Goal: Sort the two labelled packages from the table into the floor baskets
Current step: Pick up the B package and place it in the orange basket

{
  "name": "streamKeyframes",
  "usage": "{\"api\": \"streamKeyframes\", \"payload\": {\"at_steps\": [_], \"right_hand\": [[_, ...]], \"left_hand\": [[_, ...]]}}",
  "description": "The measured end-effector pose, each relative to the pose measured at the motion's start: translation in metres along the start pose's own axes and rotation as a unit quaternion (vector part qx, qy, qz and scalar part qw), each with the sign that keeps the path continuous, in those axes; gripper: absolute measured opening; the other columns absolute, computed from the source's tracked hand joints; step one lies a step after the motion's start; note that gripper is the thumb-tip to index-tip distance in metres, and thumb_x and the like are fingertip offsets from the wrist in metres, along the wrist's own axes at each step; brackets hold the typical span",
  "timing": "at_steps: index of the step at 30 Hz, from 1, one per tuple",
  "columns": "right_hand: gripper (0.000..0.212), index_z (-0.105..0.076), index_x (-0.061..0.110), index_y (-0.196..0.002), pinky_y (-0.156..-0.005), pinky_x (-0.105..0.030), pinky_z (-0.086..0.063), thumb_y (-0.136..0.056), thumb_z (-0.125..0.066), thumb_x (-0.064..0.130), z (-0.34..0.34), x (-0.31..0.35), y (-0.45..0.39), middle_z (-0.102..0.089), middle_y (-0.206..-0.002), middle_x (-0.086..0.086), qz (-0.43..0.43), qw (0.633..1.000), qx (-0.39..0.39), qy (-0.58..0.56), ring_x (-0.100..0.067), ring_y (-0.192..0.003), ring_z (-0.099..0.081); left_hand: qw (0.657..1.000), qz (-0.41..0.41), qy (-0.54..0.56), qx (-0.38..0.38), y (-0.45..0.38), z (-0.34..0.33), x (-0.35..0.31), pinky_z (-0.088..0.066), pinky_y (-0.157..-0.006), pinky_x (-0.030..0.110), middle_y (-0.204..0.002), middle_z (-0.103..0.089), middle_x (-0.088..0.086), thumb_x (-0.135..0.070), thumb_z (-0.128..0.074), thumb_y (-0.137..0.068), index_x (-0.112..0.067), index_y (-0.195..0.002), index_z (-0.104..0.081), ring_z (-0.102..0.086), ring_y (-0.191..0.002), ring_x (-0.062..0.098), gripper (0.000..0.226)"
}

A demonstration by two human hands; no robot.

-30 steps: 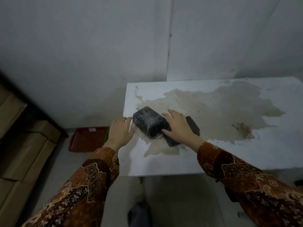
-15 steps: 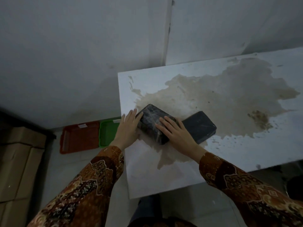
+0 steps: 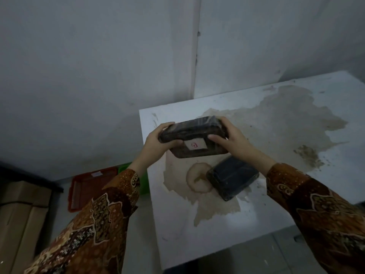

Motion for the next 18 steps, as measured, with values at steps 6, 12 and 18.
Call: {"api": "streamKeyframes", "payload": {"at_steps": [6, 12, 18], "right_hand": [[0.034, -0.052, 0.019, -0.124, -0.082, -0.016, -0.054, -0.093, -0.053, 0.031, 0.025, -0.002, 0.007, -0.064, -0.114, 0.005, -0.017, 0.989, -0.089, -0.116, -0.003, -0.103, -0.064], [0.024, -0.055, 0.023, -0.115, -0.075, -0.015, -0.055, -0.094, -0.05, 0.032, 0.028, -0.003, 0.02, -0.067, -0.108, 0.006, -0.027, 0.982, -0.107, -0.155, -0.003, -0.095, -0.068], [0.049, -0.043, 0.026, -0.131, -0.074, -0.012, -0.056, -0.087, -0.063, 0.023, 0.027, -0.002, 0.039, -0.059, -0.115, 0.002, -0.048, 0.989, -0.052, -0.129, 0.001, -0.095, -0.064]], "left_hand": [[0.985, 0.032, 0.132, -0.102, 0.009, -0.006, -0.019, -0.057, -0.075, 0.015, -0.11, -0.067, -0.011, -0.029, -0.079, -0.073, -0.025, -0.123, -0.056, -0.066, -0.097, -0.003, 0.055], [0.97, 0.062, 0.164, -0.168, 0.03, -0.017, -0.025, -0.061, -0.076, 0.025, -0.106, -0.069, -0.007, -0.036, -0.077, -0.074, -0.023, -0.113, -0.058, -0.067, -0.099, 0.013, 0.046], [0.981, 0.023, 0.119, -0.15, 0.05, -0.018, -0.049, -0.06, -0.072, 0.024, -0.103, -0.073, -0.002, -0.034, -0.079, -0.073, -0.033, -0.098, -0.065, -0.072, -0.09, 0.013, 0.028]]}}
Point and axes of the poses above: each hand's wrist, its own y-axis away from the middle knuckle, its own z-axis out of the back of the hand, x = y × z, the point moved 10 cm from there along -y, towards the middle knuckle
